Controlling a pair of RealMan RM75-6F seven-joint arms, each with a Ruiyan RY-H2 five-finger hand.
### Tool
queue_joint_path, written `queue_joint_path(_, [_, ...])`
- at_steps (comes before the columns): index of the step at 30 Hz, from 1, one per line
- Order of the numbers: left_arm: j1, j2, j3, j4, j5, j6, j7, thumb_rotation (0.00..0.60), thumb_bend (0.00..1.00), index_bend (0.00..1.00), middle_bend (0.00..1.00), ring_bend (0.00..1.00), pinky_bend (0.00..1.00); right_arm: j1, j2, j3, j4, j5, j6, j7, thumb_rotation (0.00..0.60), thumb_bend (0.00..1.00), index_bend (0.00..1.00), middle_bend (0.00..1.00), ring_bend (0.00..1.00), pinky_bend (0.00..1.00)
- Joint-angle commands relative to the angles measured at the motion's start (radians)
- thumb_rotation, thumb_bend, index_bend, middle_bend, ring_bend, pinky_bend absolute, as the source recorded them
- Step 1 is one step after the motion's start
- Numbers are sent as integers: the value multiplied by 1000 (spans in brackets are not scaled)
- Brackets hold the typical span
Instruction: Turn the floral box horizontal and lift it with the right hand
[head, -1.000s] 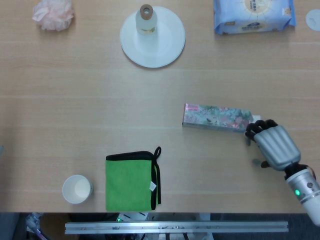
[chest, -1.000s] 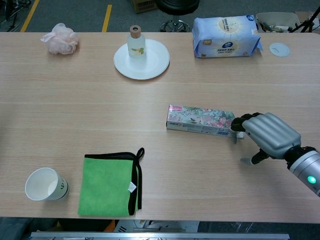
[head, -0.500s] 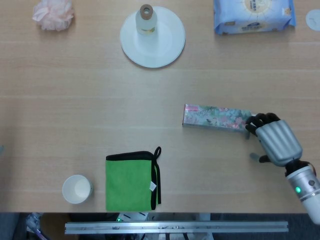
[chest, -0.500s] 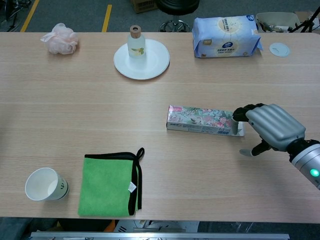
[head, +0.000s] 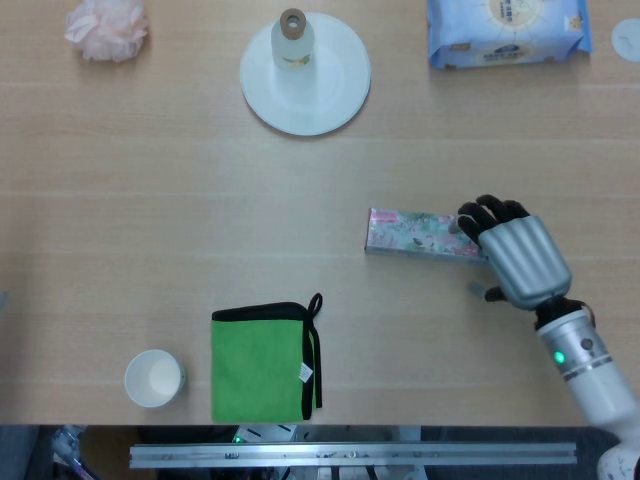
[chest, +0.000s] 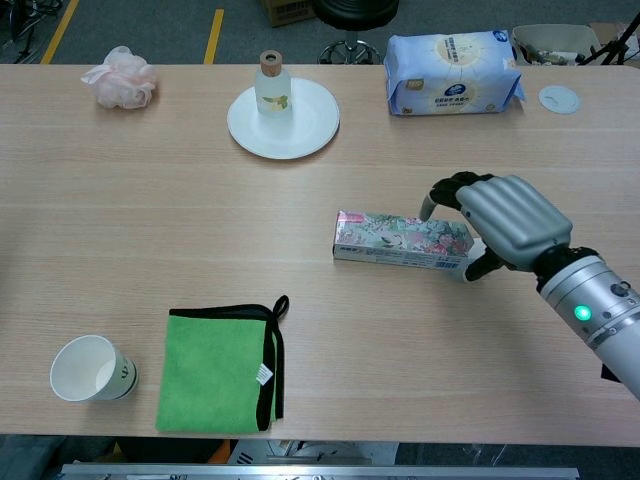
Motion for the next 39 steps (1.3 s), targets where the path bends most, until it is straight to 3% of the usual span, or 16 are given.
queue_joint_path(1, [1,1,1,3,0,-1,-7,600,92,143,148,209,399,22,-60,33,-1,108,-16,-100,600,1,282,255,168,280])
queue_joint_path(7, [3,1,6,13,1,-4,-21,600,92,143,148,209,399,44,-148,70,38,224,12,-196,600,0,253,242,158,265])
queue_joint_path(19, [12,-5,10,43,-6,-7,-52,600,92,143,148,209,399,98,-285,132,162,344,48,-233,600,0,253,242,157,264])
queue_joint_path(39, [21,-12,11,62,-15,-10,-73,600,92,143,148,210,399,140,-332,105,210,390,36,-209,600,2,253,265,158,272])
